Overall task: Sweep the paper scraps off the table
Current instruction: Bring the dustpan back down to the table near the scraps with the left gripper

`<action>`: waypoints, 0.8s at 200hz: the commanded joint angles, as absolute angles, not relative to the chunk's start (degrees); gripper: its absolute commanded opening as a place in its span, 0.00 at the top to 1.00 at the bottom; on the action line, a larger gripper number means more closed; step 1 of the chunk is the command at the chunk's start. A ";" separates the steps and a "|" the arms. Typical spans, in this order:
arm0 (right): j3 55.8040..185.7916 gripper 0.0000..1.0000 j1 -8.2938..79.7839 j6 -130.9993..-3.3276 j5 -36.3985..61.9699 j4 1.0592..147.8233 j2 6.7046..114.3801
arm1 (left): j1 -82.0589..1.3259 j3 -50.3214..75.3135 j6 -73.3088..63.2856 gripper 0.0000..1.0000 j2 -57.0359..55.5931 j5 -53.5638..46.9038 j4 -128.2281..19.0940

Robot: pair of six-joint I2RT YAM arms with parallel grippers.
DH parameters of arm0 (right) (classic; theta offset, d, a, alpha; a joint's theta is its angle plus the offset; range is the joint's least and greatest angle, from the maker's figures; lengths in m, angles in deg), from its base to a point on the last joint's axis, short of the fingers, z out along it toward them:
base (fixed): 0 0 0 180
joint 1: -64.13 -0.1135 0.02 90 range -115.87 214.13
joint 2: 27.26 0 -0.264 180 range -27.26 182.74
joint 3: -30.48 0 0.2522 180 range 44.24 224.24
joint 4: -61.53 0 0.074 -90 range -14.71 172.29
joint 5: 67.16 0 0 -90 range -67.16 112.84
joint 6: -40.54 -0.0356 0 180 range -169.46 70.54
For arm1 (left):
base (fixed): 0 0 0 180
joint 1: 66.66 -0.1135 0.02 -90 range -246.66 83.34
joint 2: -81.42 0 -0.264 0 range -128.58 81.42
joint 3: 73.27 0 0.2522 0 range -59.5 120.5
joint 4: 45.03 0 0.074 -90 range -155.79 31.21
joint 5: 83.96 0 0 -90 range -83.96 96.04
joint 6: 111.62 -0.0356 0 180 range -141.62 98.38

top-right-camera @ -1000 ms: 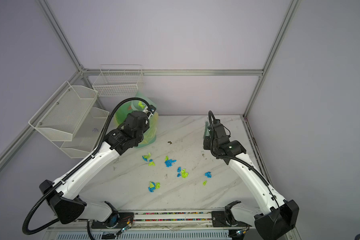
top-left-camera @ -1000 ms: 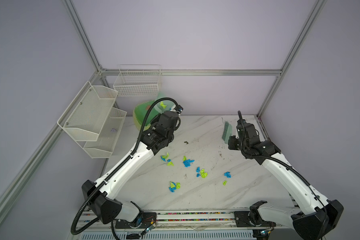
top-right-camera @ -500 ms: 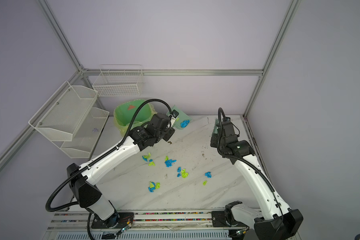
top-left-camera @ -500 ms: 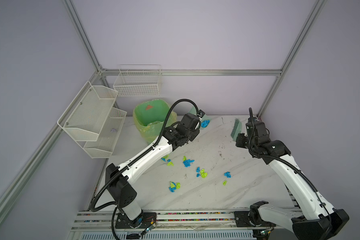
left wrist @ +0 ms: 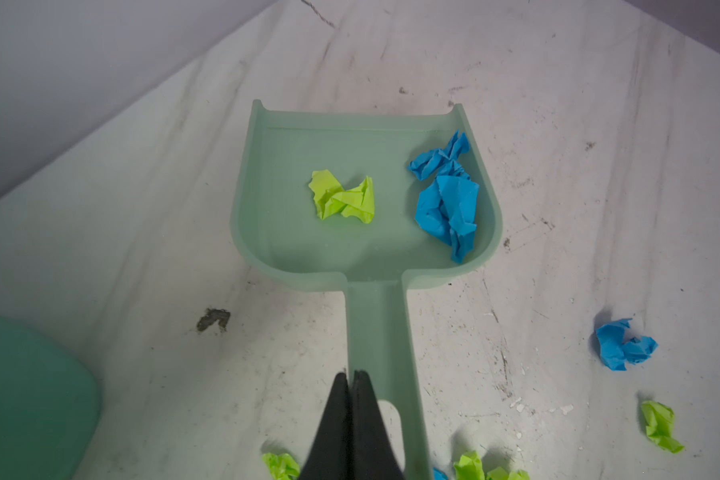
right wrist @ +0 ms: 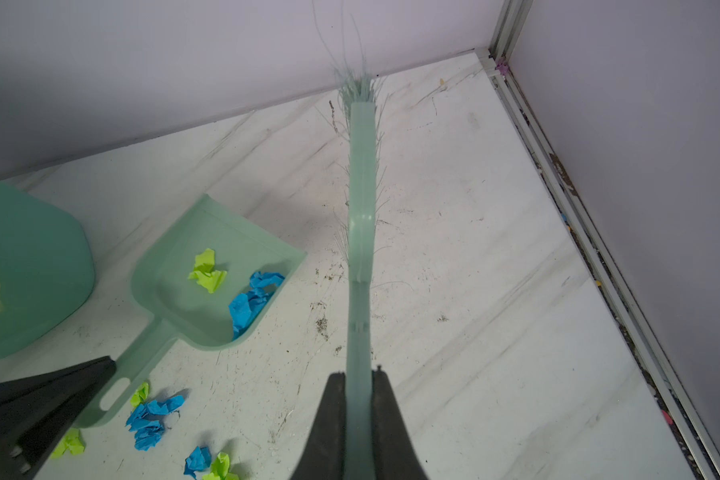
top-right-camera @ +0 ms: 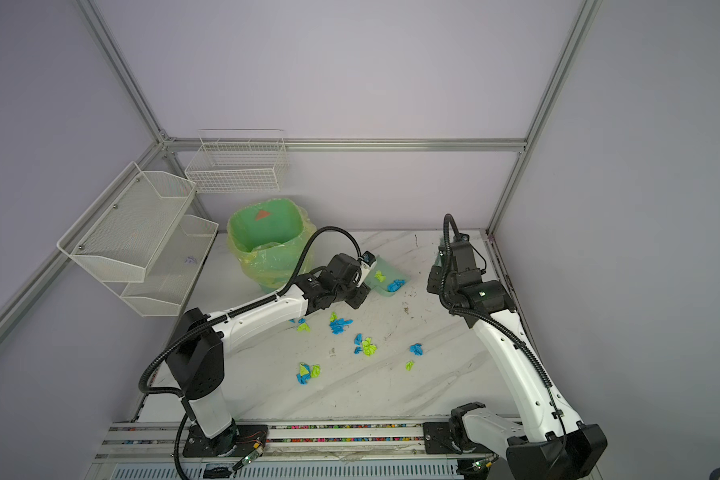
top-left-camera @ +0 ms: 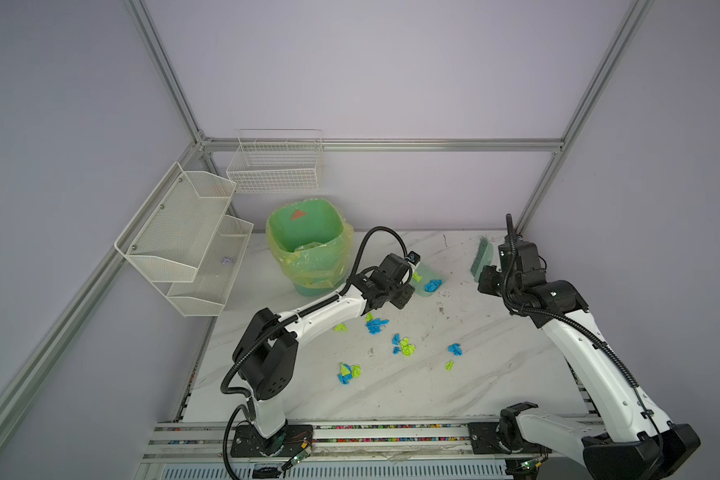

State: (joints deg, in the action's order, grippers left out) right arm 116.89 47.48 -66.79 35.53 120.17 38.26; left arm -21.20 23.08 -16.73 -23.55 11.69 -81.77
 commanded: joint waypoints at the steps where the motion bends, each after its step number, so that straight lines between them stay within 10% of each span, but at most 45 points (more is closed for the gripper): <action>1: 118.09 1.00 48.03 -66.38 36.18 120.99 37.85 | -20.69 19.28 -10.36 1.00 -24.52 6.33 -73.97; 97: 117.72 1.00 48.16 -66.13 35.23 120.75 37.80 | -19.29 17.74 -6.26 1.00 -32.03 4.09 -70.65; 160: 116.93 1.00 48.22 -65.79 34.62 120.53 37.41 | -19.28 20.32 -5.65 0.59 -31.43 3.84 -76.53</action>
State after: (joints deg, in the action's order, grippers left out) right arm 116.89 48.01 -66.70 34.76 120.17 38.26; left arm -19.32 19.24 -7.18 -32.16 4.24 -74.58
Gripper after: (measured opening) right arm 0.108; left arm 0.383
